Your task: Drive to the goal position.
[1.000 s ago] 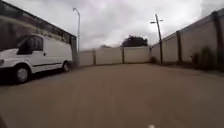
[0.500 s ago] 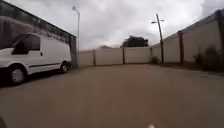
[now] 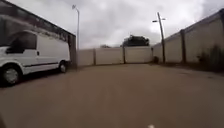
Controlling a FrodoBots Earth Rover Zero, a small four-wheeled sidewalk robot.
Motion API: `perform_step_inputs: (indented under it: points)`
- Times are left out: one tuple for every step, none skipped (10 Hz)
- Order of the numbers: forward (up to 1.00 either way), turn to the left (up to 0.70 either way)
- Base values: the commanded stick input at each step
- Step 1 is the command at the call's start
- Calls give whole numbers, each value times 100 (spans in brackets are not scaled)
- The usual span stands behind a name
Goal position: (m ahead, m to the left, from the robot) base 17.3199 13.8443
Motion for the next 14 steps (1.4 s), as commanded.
perform_step_inputs:
  points:
    - [50, 0]
    - [50, 0]
    - [50, 0]
    - [50, 0]
    - [50, 0]
    - [50, 0]
    - [50, 0]
    - [50, 0]
    - [50, 0]
    - [50, 0]
    - [50, 0]
    - [50, 0]
    - [50, 0]
    - [50, 0]
